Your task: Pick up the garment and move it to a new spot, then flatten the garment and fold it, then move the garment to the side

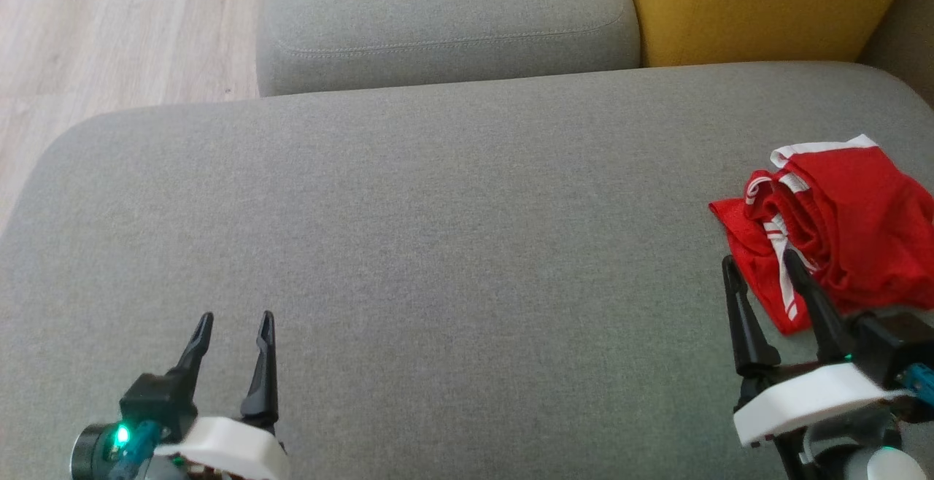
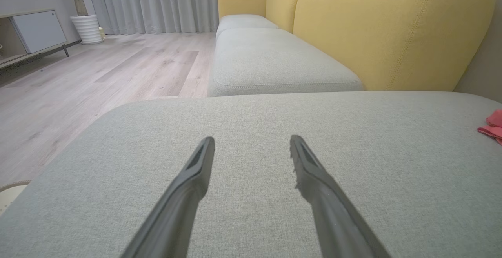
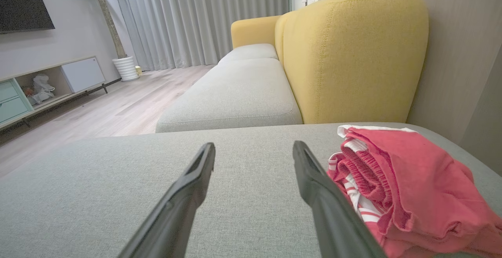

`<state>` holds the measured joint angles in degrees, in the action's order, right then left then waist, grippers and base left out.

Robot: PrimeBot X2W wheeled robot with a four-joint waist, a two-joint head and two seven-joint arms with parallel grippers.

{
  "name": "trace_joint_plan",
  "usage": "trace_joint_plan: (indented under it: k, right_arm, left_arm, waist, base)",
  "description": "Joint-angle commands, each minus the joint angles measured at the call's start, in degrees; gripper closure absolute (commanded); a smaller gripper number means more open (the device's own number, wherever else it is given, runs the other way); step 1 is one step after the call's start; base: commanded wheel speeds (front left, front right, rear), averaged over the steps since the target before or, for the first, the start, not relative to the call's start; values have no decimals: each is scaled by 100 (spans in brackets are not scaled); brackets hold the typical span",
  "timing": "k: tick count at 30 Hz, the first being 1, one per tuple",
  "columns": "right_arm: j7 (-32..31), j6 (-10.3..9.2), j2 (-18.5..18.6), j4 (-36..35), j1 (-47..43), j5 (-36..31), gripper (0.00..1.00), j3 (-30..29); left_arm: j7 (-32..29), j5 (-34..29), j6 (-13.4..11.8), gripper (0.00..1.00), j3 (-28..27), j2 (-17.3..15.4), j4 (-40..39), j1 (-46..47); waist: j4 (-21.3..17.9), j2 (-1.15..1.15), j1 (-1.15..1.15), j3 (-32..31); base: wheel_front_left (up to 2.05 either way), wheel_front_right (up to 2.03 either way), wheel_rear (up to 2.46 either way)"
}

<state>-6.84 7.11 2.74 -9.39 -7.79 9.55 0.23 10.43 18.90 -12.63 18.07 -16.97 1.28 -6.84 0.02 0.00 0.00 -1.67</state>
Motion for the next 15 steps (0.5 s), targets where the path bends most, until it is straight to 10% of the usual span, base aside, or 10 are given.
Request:
trace_joint_plan:
  k: [1,14,15]
  right_arm:
    - [8,37,31,-256,163,-19,0,145]
    - [-12,37,26,-292,164,53,0,122]
    - [-18,37,26,-294,166,74,100,113]
  left_arm:
    - [22,10,-46,0,-180,-132,-157,268]
    - [-27,95,-38,0,-139,-137,-145,282]
    - [-31,103,-38,100,-136,-136,-144,286]
  waist:
    - [4,0,0,0]
    - [10,0,0,31]
    - [11,0,0,39]
  base:
    - [0,0,0]
    - [0,0,0]
    - [0,0,0]
